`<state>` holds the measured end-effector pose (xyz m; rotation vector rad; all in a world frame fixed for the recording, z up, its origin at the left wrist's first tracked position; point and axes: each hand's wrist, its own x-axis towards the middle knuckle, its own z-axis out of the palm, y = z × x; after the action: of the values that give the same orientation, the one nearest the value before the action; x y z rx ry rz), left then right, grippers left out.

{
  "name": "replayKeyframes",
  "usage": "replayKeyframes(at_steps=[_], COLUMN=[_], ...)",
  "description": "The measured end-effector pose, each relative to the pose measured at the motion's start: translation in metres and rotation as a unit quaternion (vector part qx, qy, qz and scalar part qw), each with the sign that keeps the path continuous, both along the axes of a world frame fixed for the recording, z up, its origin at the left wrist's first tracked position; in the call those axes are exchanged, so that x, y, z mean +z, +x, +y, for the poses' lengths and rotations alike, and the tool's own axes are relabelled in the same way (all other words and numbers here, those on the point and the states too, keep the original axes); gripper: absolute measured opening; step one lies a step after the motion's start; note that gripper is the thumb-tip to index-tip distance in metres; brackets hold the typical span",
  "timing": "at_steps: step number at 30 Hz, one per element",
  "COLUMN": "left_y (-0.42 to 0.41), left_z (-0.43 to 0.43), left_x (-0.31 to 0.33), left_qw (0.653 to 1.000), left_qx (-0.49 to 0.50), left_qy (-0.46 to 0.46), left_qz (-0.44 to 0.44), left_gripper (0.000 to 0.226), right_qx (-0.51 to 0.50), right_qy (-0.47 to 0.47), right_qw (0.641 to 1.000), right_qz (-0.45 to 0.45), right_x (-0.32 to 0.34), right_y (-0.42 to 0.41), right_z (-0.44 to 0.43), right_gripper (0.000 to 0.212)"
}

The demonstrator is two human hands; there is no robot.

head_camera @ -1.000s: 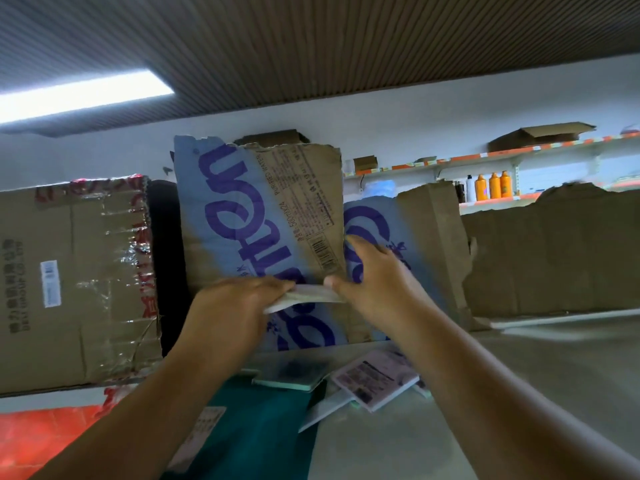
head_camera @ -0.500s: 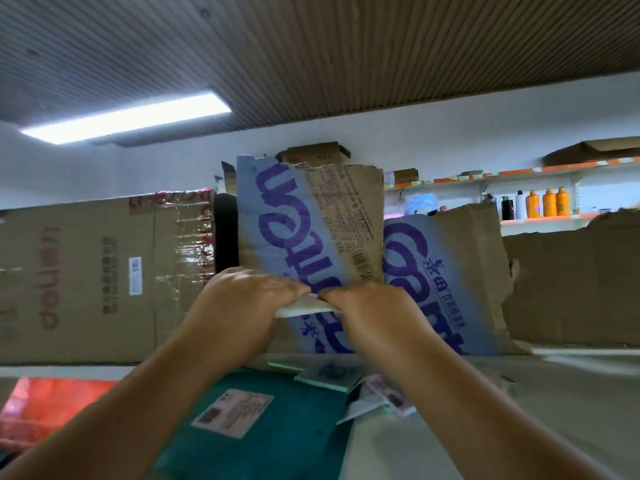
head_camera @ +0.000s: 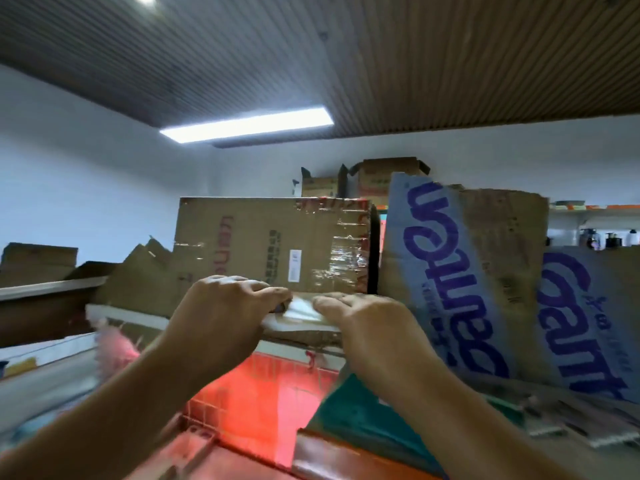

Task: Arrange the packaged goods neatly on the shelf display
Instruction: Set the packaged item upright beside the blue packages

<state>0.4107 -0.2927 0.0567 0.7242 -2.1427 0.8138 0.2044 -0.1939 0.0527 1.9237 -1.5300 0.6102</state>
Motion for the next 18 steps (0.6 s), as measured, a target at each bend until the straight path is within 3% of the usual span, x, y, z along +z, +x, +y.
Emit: replayKeyframes(at_steps=[11, 18], left_y=[0.225, 0.292], left_z=[-0.029, -0.055], left_x=[-0.022, -0.064], left_qw=[0.995, 0.986], left_qx=[0.099, 0.139], left_qy=[0.025, 0.074], left_qz=[0.003, -0.049], left_gripper=[0.032, 0.056], right_qx=[0.104, 0.148], right_qy=[0.005, 0.026], right_qw=[0.995, 0.987], right_qz=[0.0, -0.048], right_x=[-0.028, -0.07], right_y=[0.213, 0.268], right_z=[-0.099, -0.142], right_gripper=[0.048, 0.055])
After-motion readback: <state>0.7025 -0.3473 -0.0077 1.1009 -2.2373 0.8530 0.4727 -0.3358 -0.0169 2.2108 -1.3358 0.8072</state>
